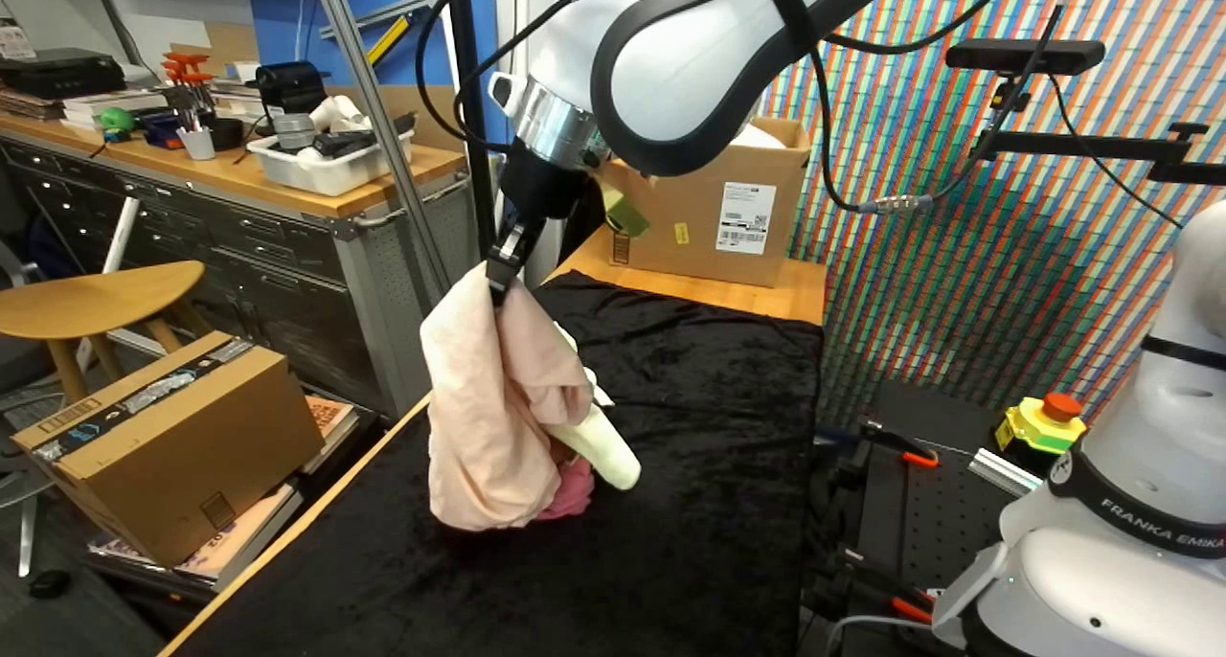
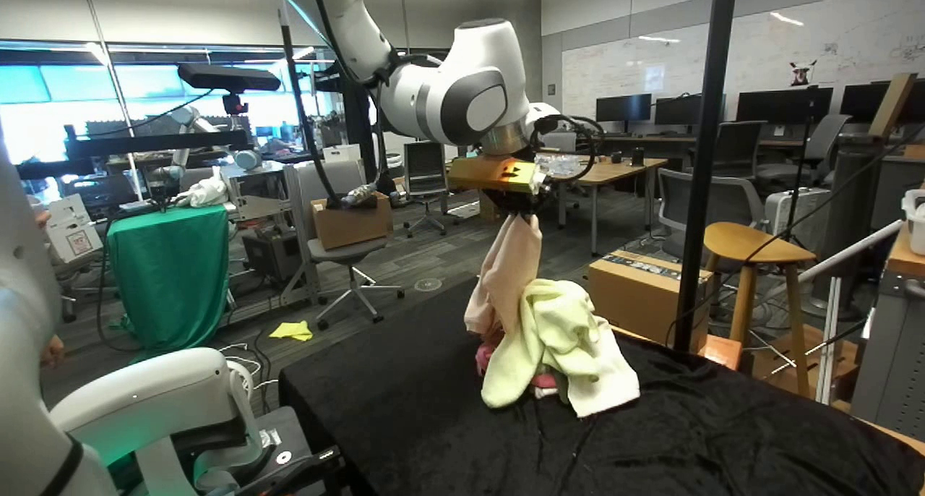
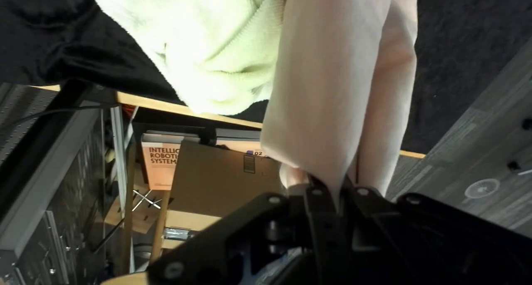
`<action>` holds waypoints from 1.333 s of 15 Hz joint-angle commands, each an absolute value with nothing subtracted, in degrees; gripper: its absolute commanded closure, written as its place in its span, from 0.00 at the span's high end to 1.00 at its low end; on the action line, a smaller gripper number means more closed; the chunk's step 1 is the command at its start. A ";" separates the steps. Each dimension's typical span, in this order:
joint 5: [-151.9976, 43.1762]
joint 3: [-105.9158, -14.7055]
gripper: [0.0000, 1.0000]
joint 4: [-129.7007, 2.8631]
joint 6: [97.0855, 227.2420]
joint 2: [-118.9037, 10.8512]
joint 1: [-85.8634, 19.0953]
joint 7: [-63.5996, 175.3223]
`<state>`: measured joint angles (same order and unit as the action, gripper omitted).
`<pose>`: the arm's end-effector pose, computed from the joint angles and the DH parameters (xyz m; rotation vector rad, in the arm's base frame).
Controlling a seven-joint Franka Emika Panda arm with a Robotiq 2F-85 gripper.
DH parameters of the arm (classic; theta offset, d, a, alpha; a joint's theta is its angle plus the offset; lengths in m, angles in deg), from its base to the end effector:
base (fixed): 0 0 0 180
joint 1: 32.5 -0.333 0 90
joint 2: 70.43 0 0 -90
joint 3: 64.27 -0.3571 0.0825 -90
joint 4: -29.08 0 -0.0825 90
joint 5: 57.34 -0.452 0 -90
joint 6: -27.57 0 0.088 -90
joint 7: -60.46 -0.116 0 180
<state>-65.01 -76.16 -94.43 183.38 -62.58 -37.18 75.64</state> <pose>0.6269 0.1796 0.3711 -2.8911 -0.6402 -0.6412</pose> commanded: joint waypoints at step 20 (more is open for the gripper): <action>-35.83 -63.78 0.84 -92.66 181.73 -59.42 -42.82 42.26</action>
